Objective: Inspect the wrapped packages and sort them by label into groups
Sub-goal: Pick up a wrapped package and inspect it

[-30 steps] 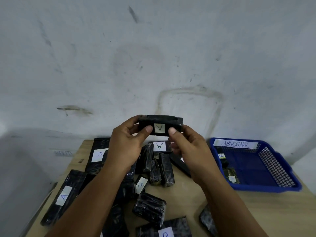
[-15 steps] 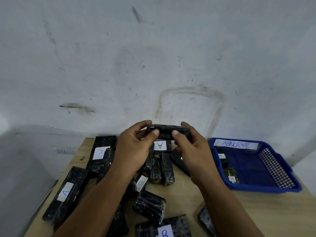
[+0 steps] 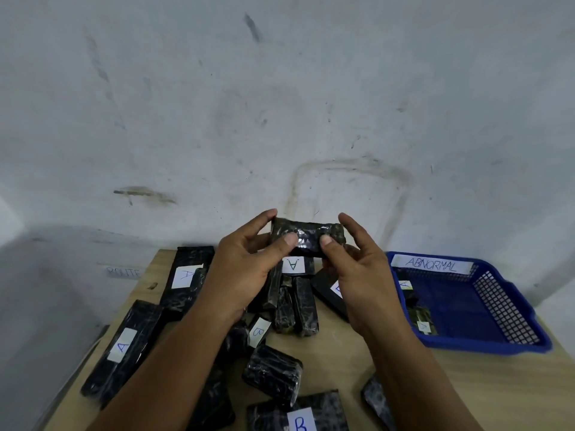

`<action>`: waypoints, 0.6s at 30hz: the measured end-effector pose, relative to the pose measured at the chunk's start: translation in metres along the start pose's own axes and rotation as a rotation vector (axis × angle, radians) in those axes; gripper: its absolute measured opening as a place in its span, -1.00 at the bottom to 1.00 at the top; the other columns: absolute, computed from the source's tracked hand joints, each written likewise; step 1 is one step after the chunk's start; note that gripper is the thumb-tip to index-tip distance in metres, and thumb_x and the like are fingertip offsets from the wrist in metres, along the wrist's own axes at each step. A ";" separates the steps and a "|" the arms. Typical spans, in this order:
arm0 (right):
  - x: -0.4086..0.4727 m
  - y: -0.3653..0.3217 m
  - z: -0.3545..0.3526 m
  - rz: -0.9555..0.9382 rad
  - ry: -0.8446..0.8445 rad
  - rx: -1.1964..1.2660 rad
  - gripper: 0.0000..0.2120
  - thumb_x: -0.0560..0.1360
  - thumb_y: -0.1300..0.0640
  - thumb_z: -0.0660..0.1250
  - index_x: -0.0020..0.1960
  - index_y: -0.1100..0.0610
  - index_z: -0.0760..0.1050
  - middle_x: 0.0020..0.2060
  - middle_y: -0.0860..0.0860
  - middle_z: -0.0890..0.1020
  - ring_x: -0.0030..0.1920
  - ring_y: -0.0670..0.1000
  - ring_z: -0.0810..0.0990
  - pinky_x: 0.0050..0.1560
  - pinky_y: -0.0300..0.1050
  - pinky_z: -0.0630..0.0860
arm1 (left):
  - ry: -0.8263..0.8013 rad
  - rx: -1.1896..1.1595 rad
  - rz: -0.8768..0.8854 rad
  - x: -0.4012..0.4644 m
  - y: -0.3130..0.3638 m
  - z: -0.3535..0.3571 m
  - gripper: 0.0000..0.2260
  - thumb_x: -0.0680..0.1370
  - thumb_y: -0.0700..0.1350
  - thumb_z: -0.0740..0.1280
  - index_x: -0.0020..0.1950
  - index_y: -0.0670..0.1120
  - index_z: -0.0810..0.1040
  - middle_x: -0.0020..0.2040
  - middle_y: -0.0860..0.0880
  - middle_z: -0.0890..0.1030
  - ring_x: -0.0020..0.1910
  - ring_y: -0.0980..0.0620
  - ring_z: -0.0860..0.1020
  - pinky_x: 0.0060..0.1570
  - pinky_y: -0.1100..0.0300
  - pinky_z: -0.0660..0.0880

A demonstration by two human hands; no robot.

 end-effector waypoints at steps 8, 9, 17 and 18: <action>-0.005 0.000 0.000 0.028 -0.032 -0.043 -0.61 0.57 0.14 0.47 0.37 0.06 0.50 -0.12 0.00 0.78 -0.09 -0.10 0.74 -0.03 -0.22 0.61 | 0.133 0.055 -0.015 0.002 -0.009 -0.006 -0.79 0.54 -0.11 0.49 0.13 0.12 0.63 -0.18 0.23 0.73 -0.13 0.31 0.69 -0.18 0.48 0.53; -0.006 -0.002 0.000 0.005 -0.048 -0.041 -0.72 0.58 0.18 0.45 0.28 0.13 0.58 -0.13 -0.03 0.78 -0.10 -0.13 0.74 -0.07 -0.28 0.60 | 0.126 0.035 -0.011 0.002 -0.008 -0.006 -0.76 0.53 -0.10 0.50 0.16 0.12 0.62 -0.17 0.24 0.73 -0.11 0.32 0.68 -0.16 0.48 0.52; -0.004 0.001 -0.001 0.008 -0.090 -0.116 -0.79 0.55 -0.06 0.45 0.17 -0.07 0.67 -0.10 -0.10 0.77 -0.13 -0.17 0.69 -0.07 -0.22 0.60 | 0.108 -0.037 0.042 0.001 -0.003 -0.002 -0.80 0.54 -0.17 0.47 0.13 0.05 0.68 -0.02 0.15 0.75 0.00 0.22 0.70 -0.02 0.37 0.57; -0.003 0.004 -0.001 0.046 -0.095 -0.129 -0.67 0.50 -0.22 0.44 0.21 -0.15 0.66 -0.05 -0.11 0.76 -0.07 -0.13 0.70 -0.02 -0.14 0.62 | 0.101 -0.012 0.056 0.002 -0.004 -0.003 -0.76 0.54 -0.21 0.47 0.14 0.08 0.68 0.01 0.15 0.75 0.01 0.21 0.70 0.00 0.34 0.59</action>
Point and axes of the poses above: each hand's wrist, its own x-axis towards the middle knuckle, its own z-axis out of the palm, y = z × x, the point moved 6 cm from there along x, towards the middle knuckle
